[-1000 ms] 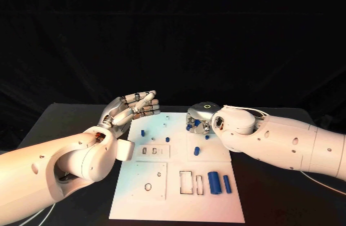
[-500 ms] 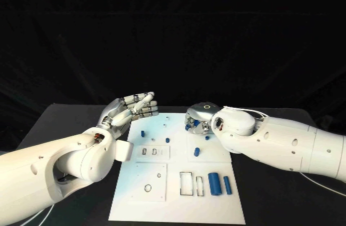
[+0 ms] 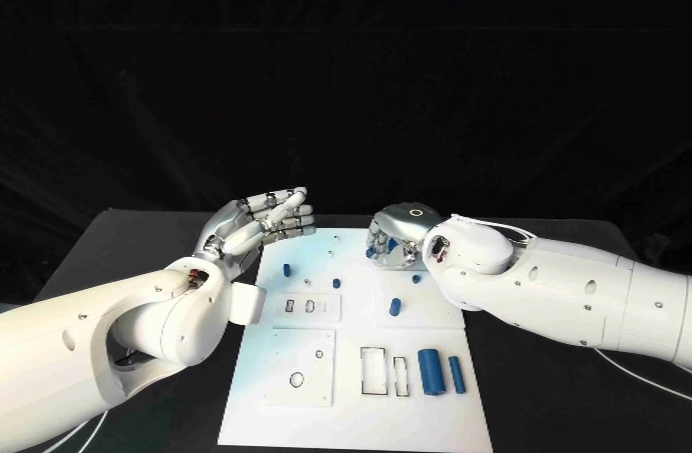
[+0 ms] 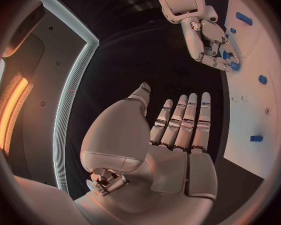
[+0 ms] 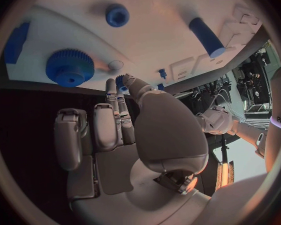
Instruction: Assemble the parts on the task board
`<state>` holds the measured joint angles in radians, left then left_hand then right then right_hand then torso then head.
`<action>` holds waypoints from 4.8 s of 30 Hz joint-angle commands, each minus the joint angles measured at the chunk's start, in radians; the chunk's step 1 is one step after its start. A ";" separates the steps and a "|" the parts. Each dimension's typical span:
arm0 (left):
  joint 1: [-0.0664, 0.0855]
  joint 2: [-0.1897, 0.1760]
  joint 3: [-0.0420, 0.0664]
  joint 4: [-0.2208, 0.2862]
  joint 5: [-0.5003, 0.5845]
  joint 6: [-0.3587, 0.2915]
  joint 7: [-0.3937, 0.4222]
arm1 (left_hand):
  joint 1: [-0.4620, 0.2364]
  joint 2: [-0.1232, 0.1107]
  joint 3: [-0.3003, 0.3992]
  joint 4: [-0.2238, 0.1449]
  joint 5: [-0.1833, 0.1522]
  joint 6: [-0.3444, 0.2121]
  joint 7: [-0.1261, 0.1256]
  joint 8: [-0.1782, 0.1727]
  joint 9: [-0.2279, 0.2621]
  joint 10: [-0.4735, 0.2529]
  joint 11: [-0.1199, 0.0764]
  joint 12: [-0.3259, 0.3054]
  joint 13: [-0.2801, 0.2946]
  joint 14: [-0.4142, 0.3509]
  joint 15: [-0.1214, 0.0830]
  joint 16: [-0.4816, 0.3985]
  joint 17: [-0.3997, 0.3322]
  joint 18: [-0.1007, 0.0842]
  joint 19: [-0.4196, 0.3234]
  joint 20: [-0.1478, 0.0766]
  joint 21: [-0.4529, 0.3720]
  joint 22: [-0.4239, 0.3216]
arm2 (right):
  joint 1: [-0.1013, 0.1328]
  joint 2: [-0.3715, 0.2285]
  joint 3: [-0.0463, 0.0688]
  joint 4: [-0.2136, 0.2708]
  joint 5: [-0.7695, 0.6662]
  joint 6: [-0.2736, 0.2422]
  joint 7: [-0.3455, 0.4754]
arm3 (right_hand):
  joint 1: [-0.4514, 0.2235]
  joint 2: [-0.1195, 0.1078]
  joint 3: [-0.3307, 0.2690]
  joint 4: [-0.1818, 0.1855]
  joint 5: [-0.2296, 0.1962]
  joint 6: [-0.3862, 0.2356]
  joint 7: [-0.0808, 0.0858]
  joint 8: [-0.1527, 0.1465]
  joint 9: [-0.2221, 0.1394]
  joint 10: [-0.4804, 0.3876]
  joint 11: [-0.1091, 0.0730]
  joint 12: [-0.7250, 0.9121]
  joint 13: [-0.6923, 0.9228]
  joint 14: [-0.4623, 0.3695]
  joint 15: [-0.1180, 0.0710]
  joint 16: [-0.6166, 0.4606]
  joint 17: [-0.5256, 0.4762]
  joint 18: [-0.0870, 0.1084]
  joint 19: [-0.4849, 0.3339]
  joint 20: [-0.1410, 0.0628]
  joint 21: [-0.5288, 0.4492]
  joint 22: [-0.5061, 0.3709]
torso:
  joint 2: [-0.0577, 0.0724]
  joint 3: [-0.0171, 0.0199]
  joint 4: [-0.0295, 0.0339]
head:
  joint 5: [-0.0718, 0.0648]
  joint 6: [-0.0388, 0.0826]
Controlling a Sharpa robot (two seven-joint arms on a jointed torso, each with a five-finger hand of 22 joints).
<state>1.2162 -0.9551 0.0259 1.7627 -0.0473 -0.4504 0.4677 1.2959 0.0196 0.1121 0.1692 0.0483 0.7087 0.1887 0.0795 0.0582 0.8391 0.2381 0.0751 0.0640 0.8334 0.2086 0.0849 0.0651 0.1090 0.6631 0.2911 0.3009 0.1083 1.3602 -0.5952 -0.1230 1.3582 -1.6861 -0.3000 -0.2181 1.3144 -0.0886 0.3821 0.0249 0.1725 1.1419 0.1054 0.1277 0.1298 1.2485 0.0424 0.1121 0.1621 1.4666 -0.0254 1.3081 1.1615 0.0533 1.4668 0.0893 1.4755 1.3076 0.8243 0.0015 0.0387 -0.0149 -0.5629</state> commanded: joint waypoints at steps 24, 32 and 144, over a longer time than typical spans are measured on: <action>0.002 -0.007 0.001 -0.015 0.019 0.015 0.007 | 0.010 0.005 0.003 -0.012 0.003 -0.004 0.099 -0.007 0.000 -0.005 0.004 -0.008 0.000 -0.005 0.000 -0.009 0.000 0.001 -0.008 0.000 -0.004 -0.002 | -0.008 0.143 0.002 -0.161 0.073 -0.180 0.017 | -0.002 0.011 -0.006 0.011 0.006 0.014 -0.009 0.006 0.035 0.011 -0.001 0.004 0.005 0.038 -0.007 0.008 0.002 -0.021 0.014 -0.011 0.008 0.118 | 0.015 -0.0023 0.0068 | 0.001 0.018; 0.002 -0.007 0.001 -0.013 0.019 0.014 0.007 | 0.011 0.005 0.003 -0.012 0.003 -0.003 0.099 -0.007 0.000 -0.005 0.004 -0.008 0.000 -0.006 0.000 -0.009 0.000 0.001 -0.008 0.000 -0.004 -0.002 | -0.013 0.160 0.002 -0.185 0.078 -0.179 0.019 | -0.002 0.010 -0.006 0.011 0.006 0.014 -0.009 0.006 0.035 0.011 0.000 0.003 0.005 0.038 -0.007 0.008 0.002 -0.020 0.013 -0.011 0.007 0.117 | 0.020 -0.0017 0.0091 | 0.006 0.017; 0.018 -0.009 0.001 -0.022 0.019 0.008 0.005 | 0.013 0.006 0.002 -0.017 0.003 -0.007 0.099 -0.010 0.000 -0.006 0.004 -0.009 0.000 -0.007 0.000 -0.013 0.000 0.000 -0.008 0.000 -0.004 -0.003 | -0.025 0.210 0.012 -0.247 0.120 -0.143 0.037 | -0.032 -0.030 -0.032 0.042 -0.035 -0.169 0.038 -0.068 0.021 -0.087 0.037 -0.044 0.000 0.022 0.024 -0.028 -0.053 -0.006 -0.032 0.015 -0.038 0.055 | 0.026 -0.0021 0.0094 | 0.028 0.006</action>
<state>1.2323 -0.9655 0.0259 1.7394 -0.0271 -0.4506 0.4646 1.2998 0.0235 0.1120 0.1583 0.0483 0.7089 0.1887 0.0748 0.0587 0.8383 0.2389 0.0718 0.0638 0.8335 0.2086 0.0771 0.0653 0.1090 0.6631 0.2910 0.3009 0.1071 1.3348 -0.3843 -0.1118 1.1090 -1.5744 -0.4474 -0.1832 1.2830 -0.1090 0.3548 0.0668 0.1411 0.9784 0.1423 0.0632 0.1518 1.1678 0.0773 0.0694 0.1621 1.4682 -0.0088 1.2846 1.1095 0.0450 1.4428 0.1058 1.4424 1.3075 0.8507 -0.0011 0.0486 0.0111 -0.5555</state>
